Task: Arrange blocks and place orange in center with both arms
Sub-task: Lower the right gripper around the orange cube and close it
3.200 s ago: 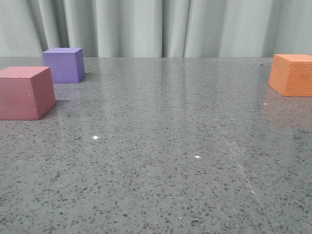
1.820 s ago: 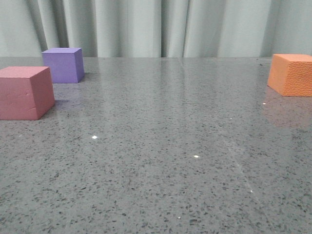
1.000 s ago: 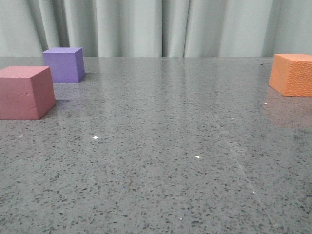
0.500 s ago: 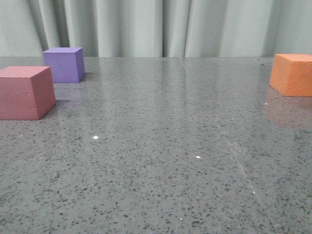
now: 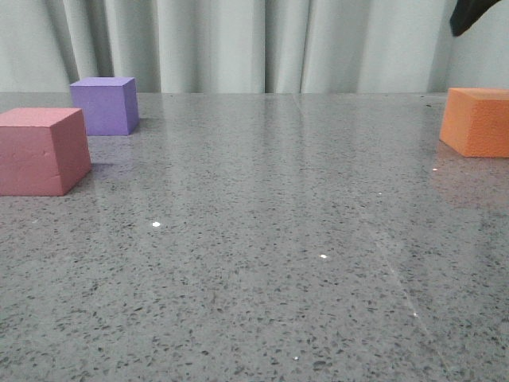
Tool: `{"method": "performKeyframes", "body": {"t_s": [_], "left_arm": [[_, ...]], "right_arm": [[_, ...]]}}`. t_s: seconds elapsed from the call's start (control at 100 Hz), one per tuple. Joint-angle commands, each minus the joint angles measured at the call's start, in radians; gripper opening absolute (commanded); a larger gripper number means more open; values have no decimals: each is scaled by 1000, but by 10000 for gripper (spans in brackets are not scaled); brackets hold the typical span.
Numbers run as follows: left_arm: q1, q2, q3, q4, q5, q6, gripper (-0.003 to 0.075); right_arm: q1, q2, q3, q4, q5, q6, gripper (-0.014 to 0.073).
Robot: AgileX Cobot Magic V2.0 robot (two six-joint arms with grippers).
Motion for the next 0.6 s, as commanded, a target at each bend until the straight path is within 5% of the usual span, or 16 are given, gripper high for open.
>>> {"method": "performKeyframes", "body": {"t_s": [0.0,0.59], "left_arm": [[1,-33,55,-1,-78,0,-19],[1,-33,55,-1,-78,0,-19]], "right_arm": [[0,12,-50,-1,-25,-15,636],[-3,82,-54,-1,21,-15,636]]}}
